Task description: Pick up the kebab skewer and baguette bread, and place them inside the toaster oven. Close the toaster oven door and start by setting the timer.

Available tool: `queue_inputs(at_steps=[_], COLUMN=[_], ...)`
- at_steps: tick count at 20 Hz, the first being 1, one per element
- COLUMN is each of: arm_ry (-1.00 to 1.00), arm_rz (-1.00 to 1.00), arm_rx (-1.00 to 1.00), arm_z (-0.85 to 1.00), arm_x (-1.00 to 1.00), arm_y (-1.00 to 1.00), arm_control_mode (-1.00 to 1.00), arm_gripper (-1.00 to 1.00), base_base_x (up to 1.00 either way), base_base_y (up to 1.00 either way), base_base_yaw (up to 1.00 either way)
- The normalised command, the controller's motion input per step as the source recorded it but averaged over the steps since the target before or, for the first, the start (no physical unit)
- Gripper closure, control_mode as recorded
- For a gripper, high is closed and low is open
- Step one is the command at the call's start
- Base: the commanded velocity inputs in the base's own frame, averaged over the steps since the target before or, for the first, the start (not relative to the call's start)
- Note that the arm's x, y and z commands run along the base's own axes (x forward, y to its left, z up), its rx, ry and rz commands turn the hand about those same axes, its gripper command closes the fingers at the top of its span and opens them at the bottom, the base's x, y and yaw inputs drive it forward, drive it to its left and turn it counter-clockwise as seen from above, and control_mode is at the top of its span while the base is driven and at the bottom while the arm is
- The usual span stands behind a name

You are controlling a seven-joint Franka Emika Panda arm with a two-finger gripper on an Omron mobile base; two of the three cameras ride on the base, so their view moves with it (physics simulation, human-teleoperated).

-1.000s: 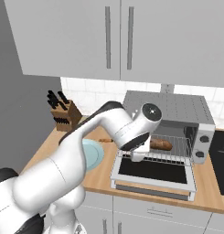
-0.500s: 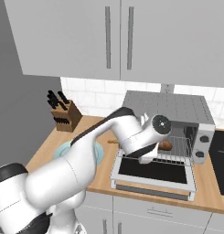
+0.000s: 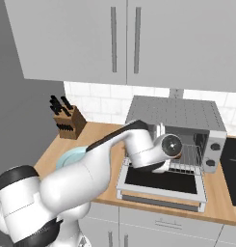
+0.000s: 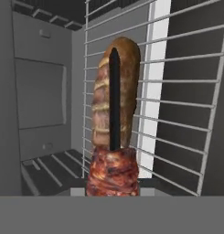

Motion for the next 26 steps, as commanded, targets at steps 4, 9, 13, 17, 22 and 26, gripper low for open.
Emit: queue_inputs(at_steps=[4,9,13,17,22,26], arm_ry=[-0.05,-0.04,-0.02,-0.02,0.00,0.00], arm_rz=[-0.08,-0.05,-0.05,-0.04,-0.01,0.00], arm_rx=[0.00,0.00,0.00,0.00,0.00,0.00], arm_z=[-0.07,-0.20,-0.24,-0.16,-0.09,-0.05], arm_x=[0.14,0.06,0.06,0.15,0.28,0.24], arm_y=[-0.17,-0.04,-0.08,-0.02,0.00,0.00], arm_control_mode=[-1.00,-1.00,-1.00,-1.00,-1.00,-1.00], arm_gripper=[1.00,1.00,1.00,1.00,1.00,1.00], base_base_x=[0.00,0.00,0.00,0.00,0.00,0.00], base_base_y=[0.00,0.00,0.00,0.00,0.00,0.00], base_base_yaw=[0.00,0.00,0.00,0.00,0.00,0.00])
